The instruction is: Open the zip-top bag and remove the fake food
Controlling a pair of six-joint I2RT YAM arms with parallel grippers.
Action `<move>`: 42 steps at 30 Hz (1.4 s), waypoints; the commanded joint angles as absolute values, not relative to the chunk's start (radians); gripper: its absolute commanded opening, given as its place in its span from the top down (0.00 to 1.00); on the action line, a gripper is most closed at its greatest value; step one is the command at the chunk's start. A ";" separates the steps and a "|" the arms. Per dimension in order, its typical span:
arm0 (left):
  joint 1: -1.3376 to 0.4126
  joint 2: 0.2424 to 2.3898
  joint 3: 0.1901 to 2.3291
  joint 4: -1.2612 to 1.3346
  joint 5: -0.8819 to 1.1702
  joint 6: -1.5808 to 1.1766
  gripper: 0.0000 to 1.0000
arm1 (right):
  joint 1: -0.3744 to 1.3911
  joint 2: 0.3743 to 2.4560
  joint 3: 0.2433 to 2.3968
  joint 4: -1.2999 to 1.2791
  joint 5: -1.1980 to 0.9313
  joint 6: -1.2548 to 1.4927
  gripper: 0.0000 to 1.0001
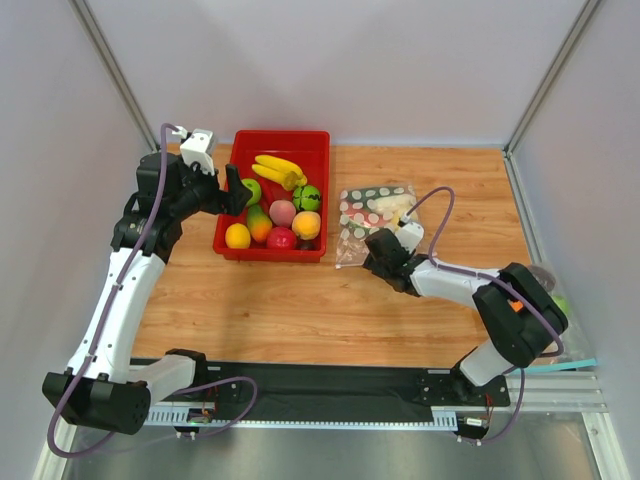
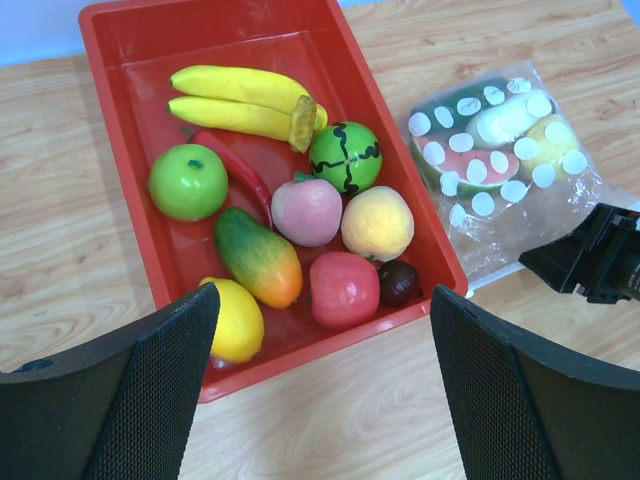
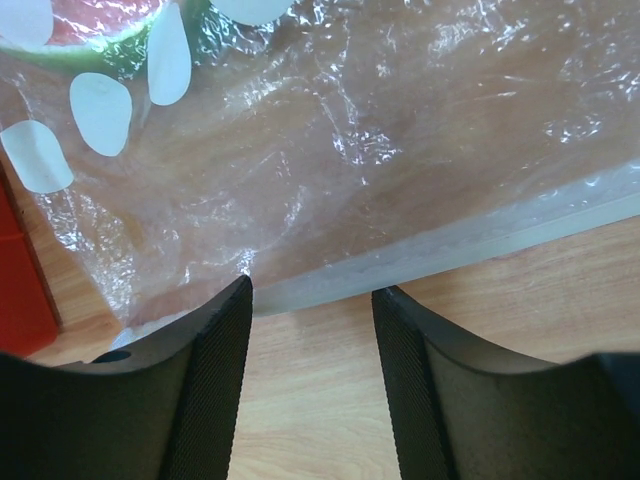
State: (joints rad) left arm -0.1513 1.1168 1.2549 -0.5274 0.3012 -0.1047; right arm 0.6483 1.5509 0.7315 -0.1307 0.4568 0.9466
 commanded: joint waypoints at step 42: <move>-0.722 1.051 1.100 -0.276 0.245 0.271 0.06 | 0.493 1.115 0.905 -0.144 0.163 0.813 1.00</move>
